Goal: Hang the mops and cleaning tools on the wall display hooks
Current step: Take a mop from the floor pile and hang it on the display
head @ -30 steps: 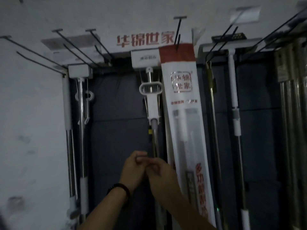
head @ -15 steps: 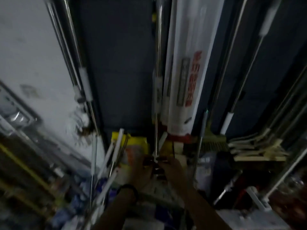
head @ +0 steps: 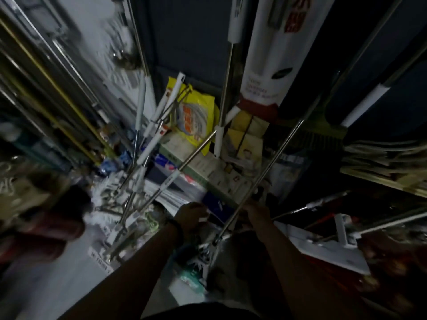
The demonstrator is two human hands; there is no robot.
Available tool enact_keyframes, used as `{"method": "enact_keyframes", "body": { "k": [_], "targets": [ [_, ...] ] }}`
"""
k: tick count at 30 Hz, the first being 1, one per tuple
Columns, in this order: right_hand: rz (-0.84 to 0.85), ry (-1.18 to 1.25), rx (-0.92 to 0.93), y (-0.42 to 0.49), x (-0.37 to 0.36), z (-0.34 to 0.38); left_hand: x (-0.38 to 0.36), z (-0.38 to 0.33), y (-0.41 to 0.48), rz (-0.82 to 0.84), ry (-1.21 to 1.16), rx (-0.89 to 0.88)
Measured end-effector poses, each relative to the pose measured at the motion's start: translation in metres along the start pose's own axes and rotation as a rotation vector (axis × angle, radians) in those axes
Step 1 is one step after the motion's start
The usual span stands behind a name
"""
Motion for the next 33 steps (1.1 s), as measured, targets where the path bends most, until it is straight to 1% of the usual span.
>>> {"method": "enact_keyframes", "body": {
  "k": [3, 5, 7, 10, 13, 16, 18, 20, 23, 26, 29, 31, 33],
  "targets": [
    [-0.015, -0.008, -0.065, 0.032, 0.024, 0.008, -0.017, 0.027, -0.01, -0.03, -0.019, 0.053],
    [0.01, 0.003, -0.107, 0.042, 0.032, 0.018, -0.025, 0.043, -0.016, -0.033, -0.04, 0.06],
    [0.039, 0.043, -0.103, 0.057, 0.035, 0.029, -0.031, 0.055, -0.02, -0.058, -0.028, 0.051],
    [0.062, 0.039, -0.126, 0.085, 0.028, 0.035, -0.037, 0.066, -0.025, -0.098, -0.036, 0.067],
    [0.038, 0.019, -0.14, 0.101, 0.016, 0.034, -0.036, 0.083, -0.025, -0.157, -0.024, 0.089],
    [0.05, -0.012, -0.16, 0.111, 0.006, 0.032, -0.028, 0.101, -0.028, -0.224, -0.063, 0.153],
    [0.036, 0.007, -0.176, 0.122, 0.003, 0.031, -0.023, 0.106, -0.026, -0.273, -0.061, 0.196],
    [0.033, 0.033, -0.177, 0.13, 0.001, 0.026, -0.022, 0.108, -0.024, -0.285, -0.061, 0.224],
    [0.02, 0.051, -0.143, 0.146, 0.0, 0.011, -0.022, 0.111, -0.016, -0.278, -0.123, 0.255],
    [0.041, 0.018, -0.107, 0.154, -0.007, -0.018, -0.02, 0.115, -0.013, -0.312, -0.2, 0.256],
    [0.082, 0.017, -0.084, 0.128, -0.022, -0.045, -0.01, 0.12, -0.013, -0.384, -0.285, 0.249],
    [0.114, 0.022, -0.089, 0.112, -0.035, -0.067, -0.001, 0.125, -0.017, -0.431, -0.377, 0.315],
    [0.164, -0.038, -0.112, 0.104, -0.046, -0.094, 0.009, 0.13, -0.021, -0.462, -0.448, 0.356]
  ]
}}
Point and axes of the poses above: each hand's wrist, its own y-axis towards the middle knuckle, its own x-axis out of the back of the hand, z = x × y, the point moved 3 cm from there along y, towards the middle knuckle, and after that the axes turned 4 degrees about -z, right-handed, at the moved point
